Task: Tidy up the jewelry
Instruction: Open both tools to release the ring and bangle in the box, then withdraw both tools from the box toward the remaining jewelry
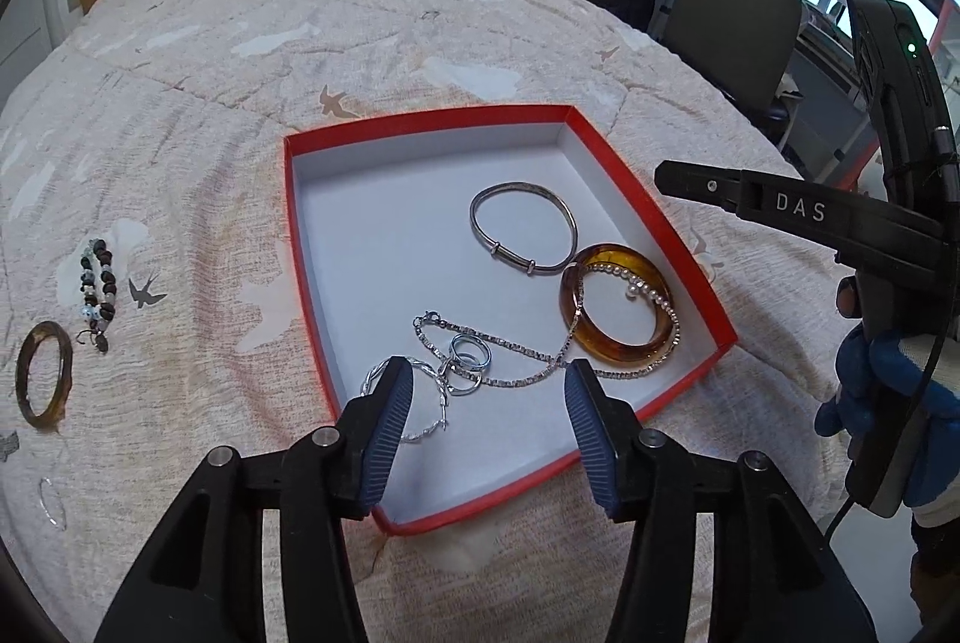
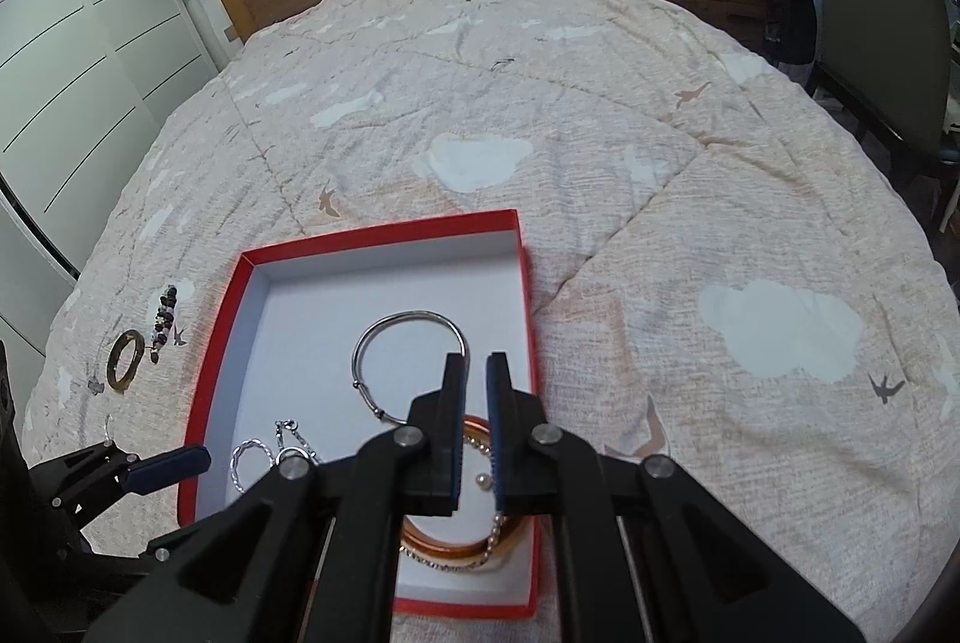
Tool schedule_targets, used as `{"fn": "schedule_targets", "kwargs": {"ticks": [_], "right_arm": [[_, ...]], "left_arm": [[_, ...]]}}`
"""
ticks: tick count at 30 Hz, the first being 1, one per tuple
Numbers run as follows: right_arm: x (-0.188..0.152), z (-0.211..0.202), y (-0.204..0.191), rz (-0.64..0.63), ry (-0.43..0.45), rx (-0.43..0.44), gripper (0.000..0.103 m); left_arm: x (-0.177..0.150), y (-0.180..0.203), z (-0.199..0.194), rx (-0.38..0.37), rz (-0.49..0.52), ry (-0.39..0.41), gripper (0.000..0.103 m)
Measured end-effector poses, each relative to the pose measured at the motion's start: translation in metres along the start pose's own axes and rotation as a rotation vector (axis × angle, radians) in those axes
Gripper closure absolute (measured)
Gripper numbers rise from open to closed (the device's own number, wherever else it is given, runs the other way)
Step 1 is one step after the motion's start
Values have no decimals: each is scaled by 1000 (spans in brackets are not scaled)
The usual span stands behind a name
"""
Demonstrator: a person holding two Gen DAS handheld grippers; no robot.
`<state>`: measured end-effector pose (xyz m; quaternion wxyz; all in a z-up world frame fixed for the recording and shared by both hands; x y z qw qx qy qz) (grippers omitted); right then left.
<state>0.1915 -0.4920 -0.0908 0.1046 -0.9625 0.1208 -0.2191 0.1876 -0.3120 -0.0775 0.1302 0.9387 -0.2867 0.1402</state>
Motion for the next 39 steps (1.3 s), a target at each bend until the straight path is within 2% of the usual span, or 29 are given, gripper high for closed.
{"fn": "schedule_targets", "kwargs": {"ticks": [8,9,10,12,18,22,29,39], "right_arm": [[-12,-25,-6,13,21,-8,95],[-14,-29,-6,16,24,-9,90],[-16,-32,-7,19,27,-10,75],[-20,-39,-10,25,36,-8,59],[-30,-54,-22,21,50,4,59],[-39,-63,-30,23,54,25,59],[-54,-85,-50,4,71,59,59],[-73,-104,-99,-63,80,109,59]], "left_arm": [[-12,3,-26,19,3,41,44],[-13,3,-29,24,2,46,44],[-15,3,-31,23,2,52,43],[-20,2,-38,13,2,67,43],[-39,1,-55,35,15,87,43],[-52,-9,-62,49,-5,56,43],[-79,-27,-87,93,-45,81,43],[-117,-60,-115,158,-111,93,43]]}}
Point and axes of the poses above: each gripper's, at about its wrist camera, not at the fingertips, and z roughly the way its jaws point, y to its right, x to its top, the point moved 1 cm from there along z, roughly the way its jaws point, and after that the axes turned 13 degrees about -y, right-handed, at the moved point
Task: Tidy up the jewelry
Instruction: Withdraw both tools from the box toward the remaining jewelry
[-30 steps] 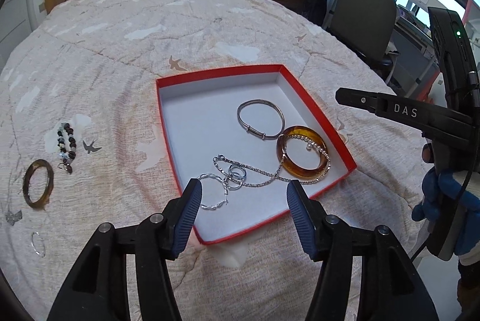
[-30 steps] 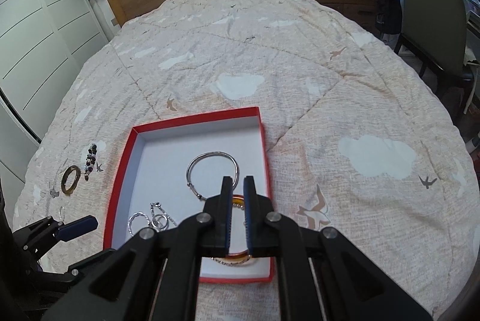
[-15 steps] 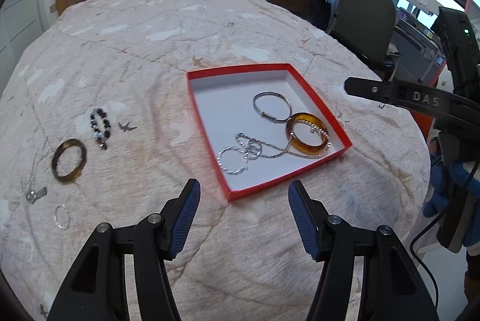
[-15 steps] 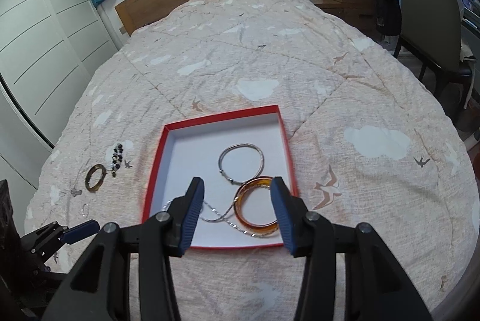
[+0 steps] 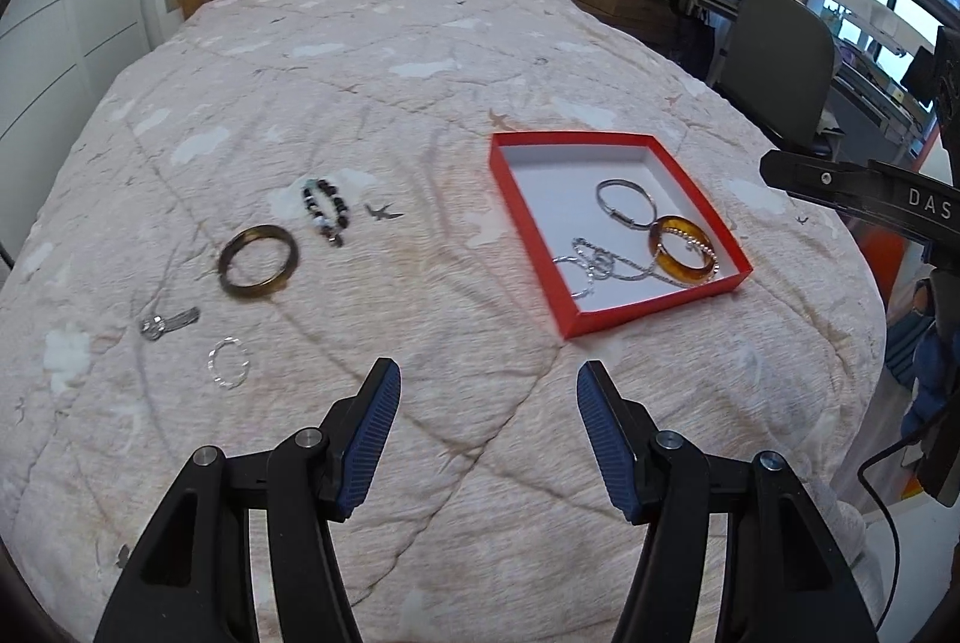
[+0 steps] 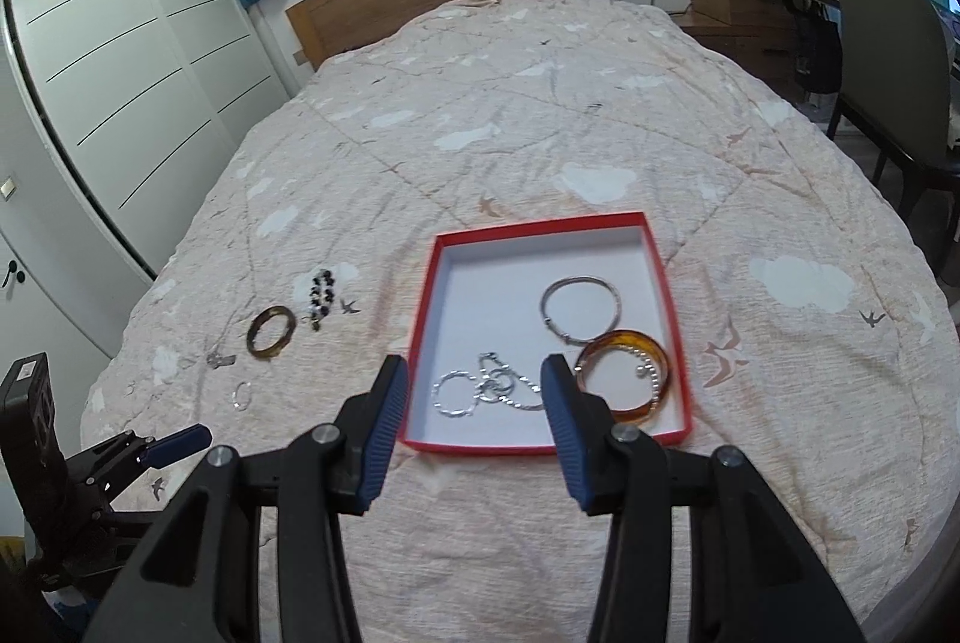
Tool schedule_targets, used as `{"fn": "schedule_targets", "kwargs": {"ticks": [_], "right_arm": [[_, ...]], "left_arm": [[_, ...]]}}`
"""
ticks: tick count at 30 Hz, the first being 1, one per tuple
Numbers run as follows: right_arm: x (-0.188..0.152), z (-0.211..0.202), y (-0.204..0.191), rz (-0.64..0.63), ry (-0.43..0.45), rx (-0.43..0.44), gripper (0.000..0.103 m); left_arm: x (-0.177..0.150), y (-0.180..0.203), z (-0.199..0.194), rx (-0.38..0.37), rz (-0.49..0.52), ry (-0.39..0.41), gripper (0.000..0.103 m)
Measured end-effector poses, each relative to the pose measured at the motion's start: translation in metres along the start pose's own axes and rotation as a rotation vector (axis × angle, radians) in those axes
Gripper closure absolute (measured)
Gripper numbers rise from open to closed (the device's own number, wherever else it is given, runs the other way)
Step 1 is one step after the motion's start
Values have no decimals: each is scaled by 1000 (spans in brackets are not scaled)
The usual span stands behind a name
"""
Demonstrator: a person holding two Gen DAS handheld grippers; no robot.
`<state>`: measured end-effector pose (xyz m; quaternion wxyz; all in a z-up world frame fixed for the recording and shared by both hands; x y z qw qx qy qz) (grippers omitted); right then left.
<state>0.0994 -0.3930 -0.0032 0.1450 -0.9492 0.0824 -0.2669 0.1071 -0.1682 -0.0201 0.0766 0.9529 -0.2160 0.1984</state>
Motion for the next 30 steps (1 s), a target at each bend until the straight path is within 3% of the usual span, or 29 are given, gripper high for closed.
{"fn": "schedule_targets", "kwargs": {"ticks": [13,22,30], "right_arm": [[-12,4,-64,-88,-23,24,59],[-15,42,-101,-145,-82,57,59],[-12,87,-116,-180,-140,93,59]], "left_arm": [[-49,-72,-23,73,-108,26,42],[-66,-129,-16,103,-206,15,49],[-63,-163,8,118,-273,-8,49]]}}
Point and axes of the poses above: each gripper's, at about its wrist camera, not at the fingertips, and z roughly the way its jaws point, y to its right, x to its top, the point moved 1 cm from there along z, roughly the way its jaws point, and after that the axes turned 13 degrees about -y, right-handed, at the moved point
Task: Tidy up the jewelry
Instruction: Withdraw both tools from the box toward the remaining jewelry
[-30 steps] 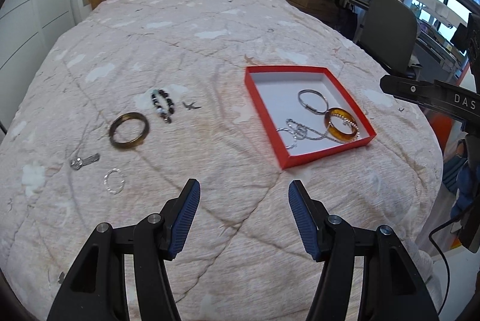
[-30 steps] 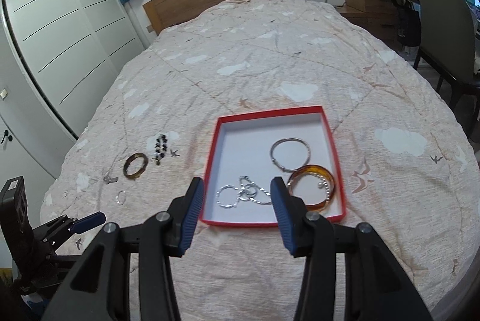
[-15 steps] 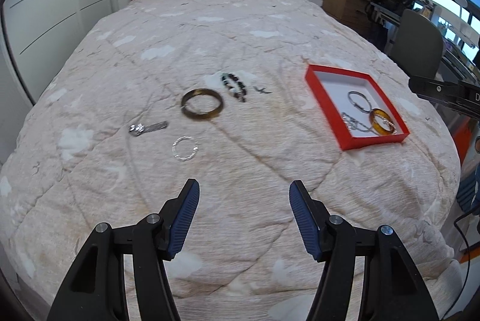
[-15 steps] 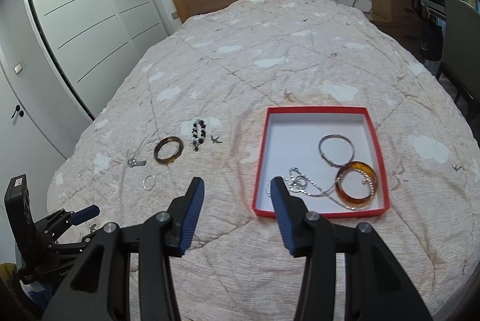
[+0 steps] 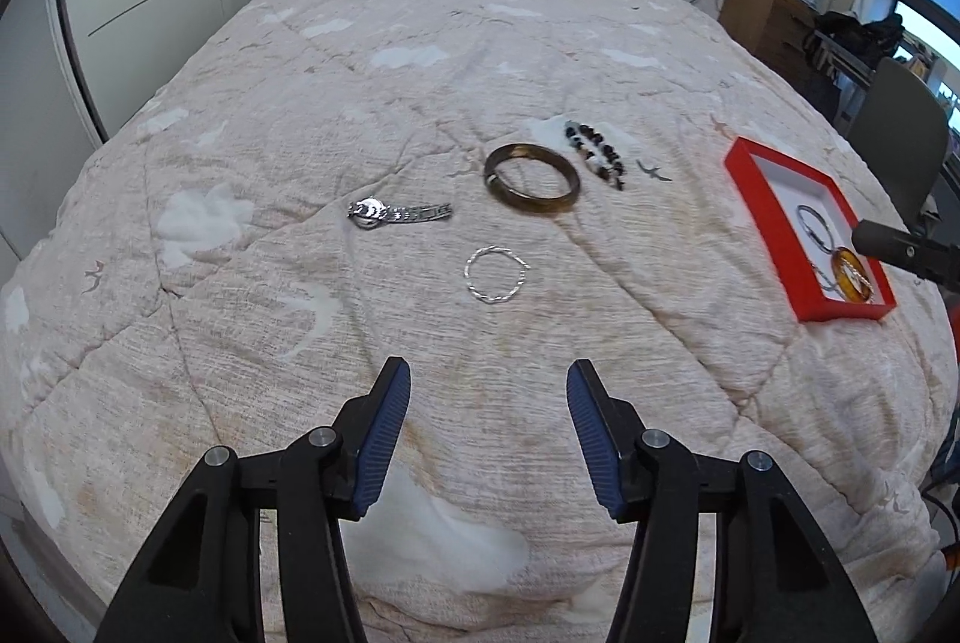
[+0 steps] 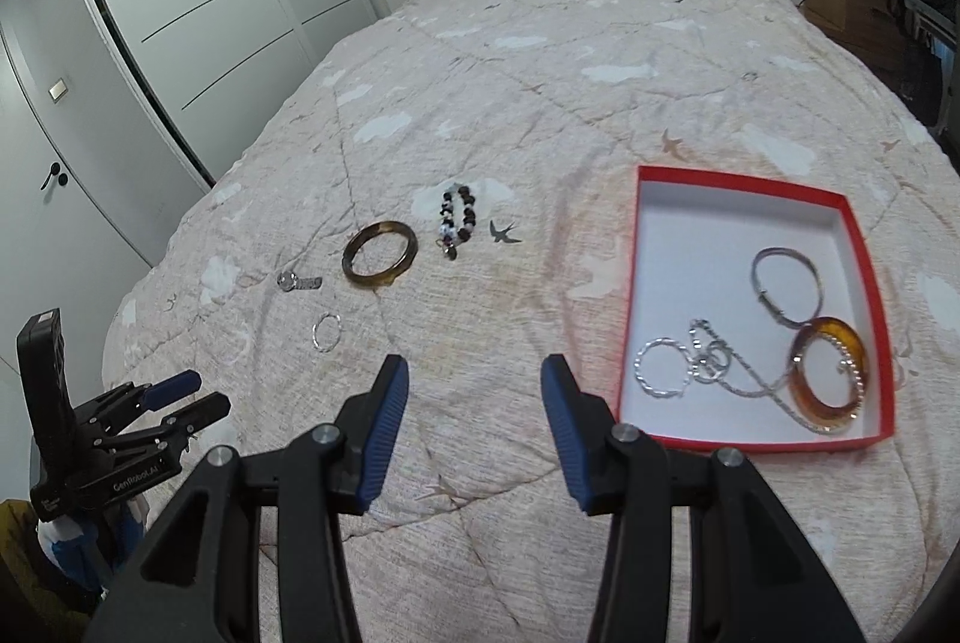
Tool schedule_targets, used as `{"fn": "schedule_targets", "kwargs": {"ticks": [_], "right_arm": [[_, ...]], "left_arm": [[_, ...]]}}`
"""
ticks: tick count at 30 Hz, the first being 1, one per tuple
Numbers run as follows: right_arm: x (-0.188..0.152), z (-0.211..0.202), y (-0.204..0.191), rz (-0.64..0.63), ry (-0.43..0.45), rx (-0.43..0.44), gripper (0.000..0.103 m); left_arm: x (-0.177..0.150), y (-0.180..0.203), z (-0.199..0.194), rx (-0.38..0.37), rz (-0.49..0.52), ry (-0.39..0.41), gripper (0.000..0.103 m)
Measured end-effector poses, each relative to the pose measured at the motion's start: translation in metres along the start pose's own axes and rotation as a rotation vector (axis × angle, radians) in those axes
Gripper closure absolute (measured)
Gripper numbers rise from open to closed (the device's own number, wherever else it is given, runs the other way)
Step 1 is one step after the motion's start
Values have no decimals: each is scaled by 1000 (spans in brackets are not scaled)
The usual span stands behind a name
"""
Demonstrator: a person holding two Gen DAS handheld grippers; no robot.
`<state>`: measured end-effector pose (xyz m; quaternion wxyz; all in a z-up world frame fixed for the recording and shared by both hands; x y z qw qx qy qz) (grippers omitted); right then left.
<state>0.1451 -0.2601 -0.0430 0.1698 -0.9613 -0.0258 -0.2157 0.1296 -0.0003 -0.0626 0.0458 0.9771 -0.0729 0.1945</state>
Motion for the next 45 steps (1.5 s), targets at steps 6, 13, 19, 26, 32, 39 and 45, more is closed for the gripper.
{"fn": "schedule_targets", "kwargs": {"ticks": [6,13,19,26,32,39,45], "right_arm": [[5,28,1,-7,-41,20,59],[10,50,0,-13,-74,38,59],[14,63,-7,-31,-86,52,59],[18,77,-13,-48,-104,60,59],[22,84,-15,-55,-113,64,59],[25,95,-19,-64,-126,76,59],[26,105,-28,-88,-144,97,59]], "left_arm": [[8,-11,22,0,-32,-28,51],[14,-19,36,-8,-44,-48,53],[21,-26,44,-19,-49,-50,57],[28,-32,50,-32,-55,-54,57],[35,-34,54,-36,-56,-55,57],[42,-43,61,-28,-66,-59,57],[48,-55,65,-20,-81,-57,58]]}}
Point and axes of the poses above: each gripper's, at about its wrist camera, not at the fingertips, and z roughly the way its jaws point, y to its right, x to its top, the point moved 1 cm from there along z, roughly the way its jaws point, and after that the axes turned 13 degrees about -y, right-handed, at the moved point
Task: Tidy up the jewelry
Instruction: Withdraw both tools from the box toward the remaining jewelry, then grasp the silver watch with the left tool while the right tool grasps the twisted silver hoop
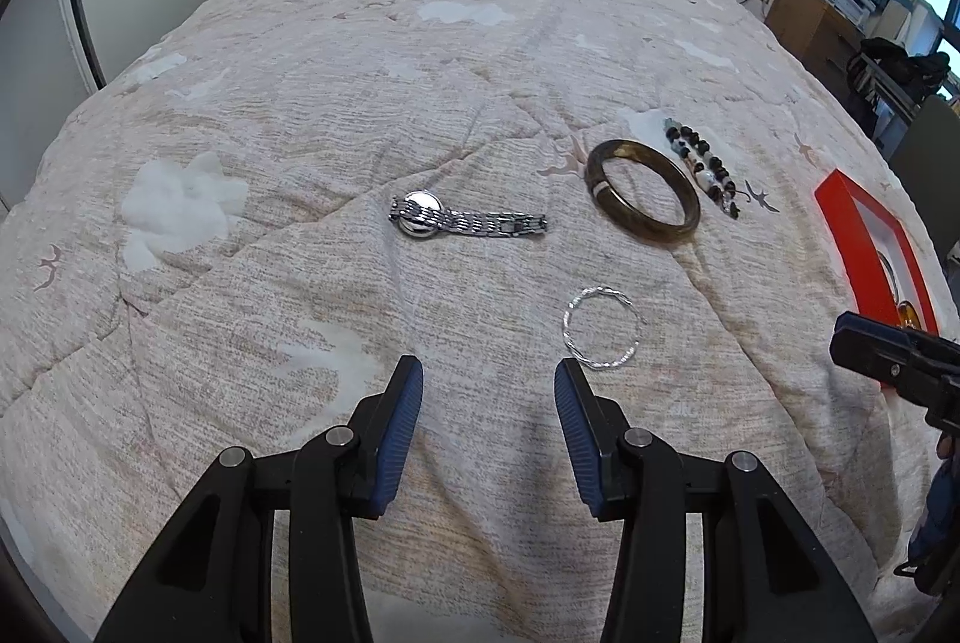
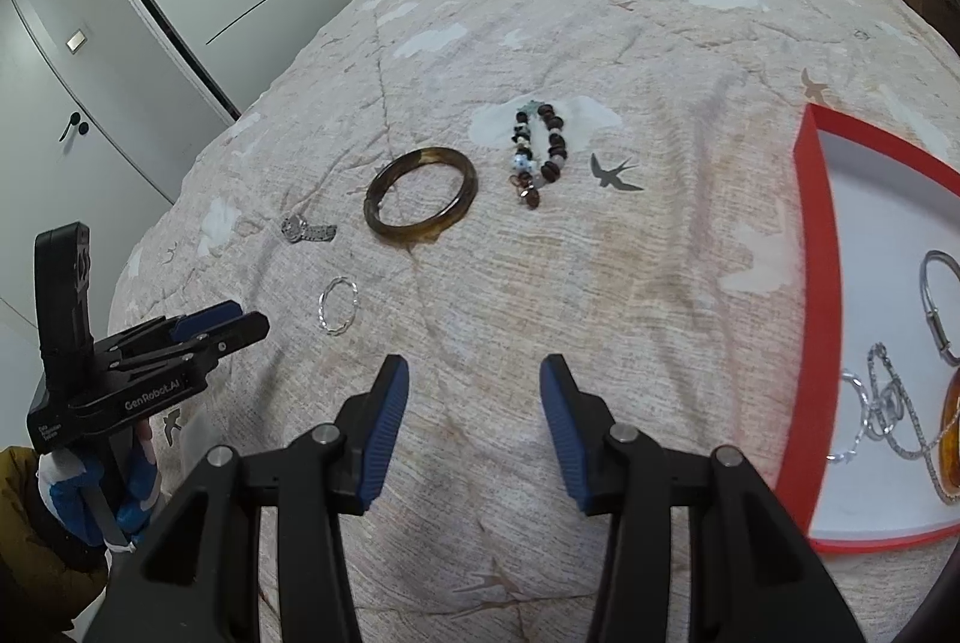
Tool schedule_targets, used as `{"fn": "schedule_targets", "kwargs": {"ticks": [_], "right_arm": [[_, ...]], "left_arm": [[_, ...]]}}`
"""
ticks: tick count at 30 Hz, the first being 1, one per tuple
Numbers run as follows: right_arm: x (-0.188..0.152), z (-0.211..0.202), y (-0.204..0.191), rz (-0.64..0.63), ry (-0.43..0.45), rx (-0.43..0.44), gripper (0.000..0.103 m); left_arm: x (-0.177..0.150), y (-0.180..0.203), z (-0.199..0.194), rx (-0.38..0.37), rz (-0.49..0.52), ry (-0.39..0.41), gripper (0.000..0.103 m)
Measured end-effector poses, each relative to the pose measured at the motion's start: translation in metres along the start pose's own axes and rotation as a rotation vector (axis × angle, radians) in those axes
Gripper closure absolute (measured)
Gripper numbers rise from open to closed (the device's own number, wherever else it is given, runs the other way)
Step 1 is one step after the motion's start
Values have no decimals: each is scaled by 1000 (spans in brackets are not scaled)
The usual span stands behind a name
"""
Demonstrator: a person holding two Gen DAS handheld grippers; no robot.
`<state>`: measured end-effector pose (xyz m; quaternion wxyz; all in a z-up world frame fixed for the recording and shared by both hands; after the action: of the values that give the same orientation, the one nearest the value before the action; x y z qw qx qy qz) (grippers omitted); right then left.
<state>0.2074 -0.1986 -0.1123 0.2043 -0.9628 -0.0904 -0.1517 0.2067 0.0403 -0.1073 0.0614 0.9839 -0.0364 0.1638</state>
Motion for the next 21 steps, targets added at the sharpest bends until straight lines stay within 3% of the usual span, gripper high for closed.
{"fn": "schedule_targets", "kwargs": {"ticks": [9,21], "right_arm": [[7,20,-20,-64,-35,37,60],[23,53,-51,-150,-78,88,69]], "left_arm": [[25,-21,2,7,-30,18,58],[54,-36,14,-9,-49,18,58]]}}
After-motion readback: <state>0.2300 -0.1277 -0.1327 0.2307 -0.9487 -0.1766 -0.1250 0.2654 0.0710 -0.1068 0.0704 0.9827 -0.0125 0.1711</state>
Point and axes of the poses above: each gripper's, at about its wrist camera, not at the fingertips, and z roughly the way its jaws point, y to its right, x to its top, the point moved 1 cm from there along z, roughly the way its jaws point, and after that the axes turned 13 degrees about -y, right-handed, at the moved point
